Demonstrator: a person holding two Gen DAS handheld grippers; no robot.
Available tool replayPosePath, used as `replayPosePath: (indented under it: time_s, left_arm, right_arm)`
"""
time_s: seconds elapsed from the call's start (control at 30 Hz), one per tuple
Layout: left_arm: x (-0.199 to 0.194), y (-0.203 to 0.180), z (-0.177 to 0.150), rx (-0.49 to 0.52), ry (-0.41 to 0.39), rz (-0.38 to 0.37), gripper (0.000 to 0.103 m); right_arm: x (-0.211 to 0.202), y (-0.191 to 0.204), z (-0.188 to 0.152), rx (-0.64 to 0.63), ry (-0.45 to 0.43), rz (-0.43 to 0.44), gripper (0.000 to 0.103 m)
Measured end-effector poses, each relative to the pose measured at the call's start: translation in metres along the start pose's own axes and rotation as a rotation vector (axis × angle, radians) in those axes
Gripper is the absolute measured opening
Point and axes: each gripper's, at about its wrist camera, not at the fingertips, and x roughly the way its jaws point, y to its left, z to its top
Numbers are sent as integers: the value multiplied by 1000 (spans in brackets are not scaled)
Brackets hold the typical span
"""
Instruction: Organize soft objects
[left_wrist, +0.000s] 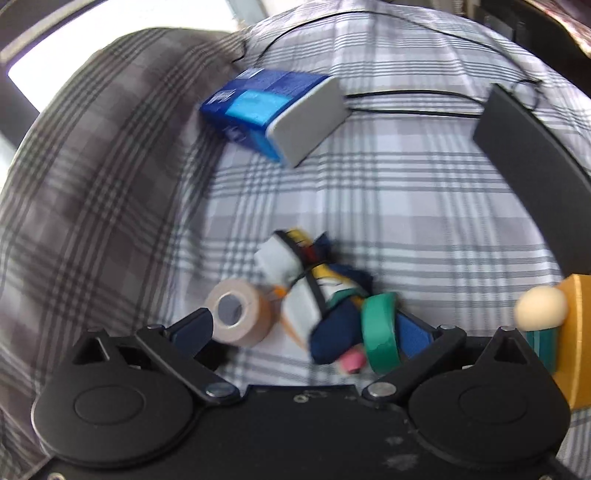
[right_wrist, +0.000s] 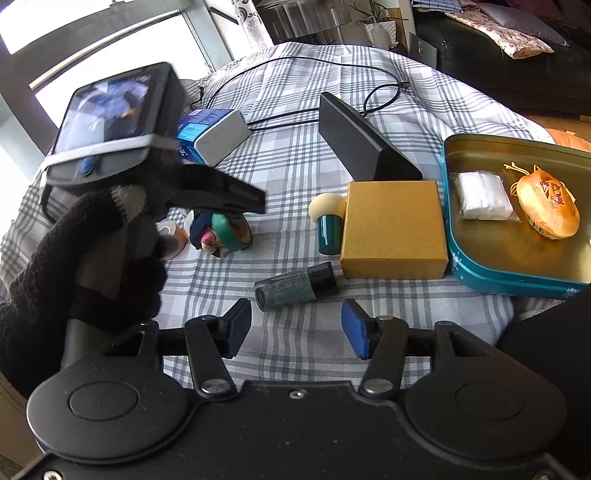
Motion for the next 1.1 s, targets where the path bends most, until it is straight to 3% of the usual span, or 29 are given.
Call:
replayPosePath:
  time_s: [0.23, 0.43, 0.57, 0.73, 0.93, 1.1]
  left_arm:
    - [-3, 45, -14, -101, 29, 0, 103]
    - [-21, 57, -25, -135, -9, -16, 103]
    - [-34, 56, -34, -127, -34, -26, 103]
    - [-28, 61, -52, -104, 16, 18, 103]
    - [-23, 70, -62, -155, 44, -51, 103]
    - [-27, 53, -54, -139, 37, -134, 103]
  right_arm:
    - [0, 2, -1, -11, 5, 3, 52]
    - [1, 3, -1, -10, 6, -9, 52]
    - [3, 4, -2, -16, 11, -21, 52]
    - [4, 4, -2, -15, 14, -35, 52]
    - [6, 8, -4, -33, 21, -45, 52]
    - [7, 9, -4, -37, 23, -58, 52]
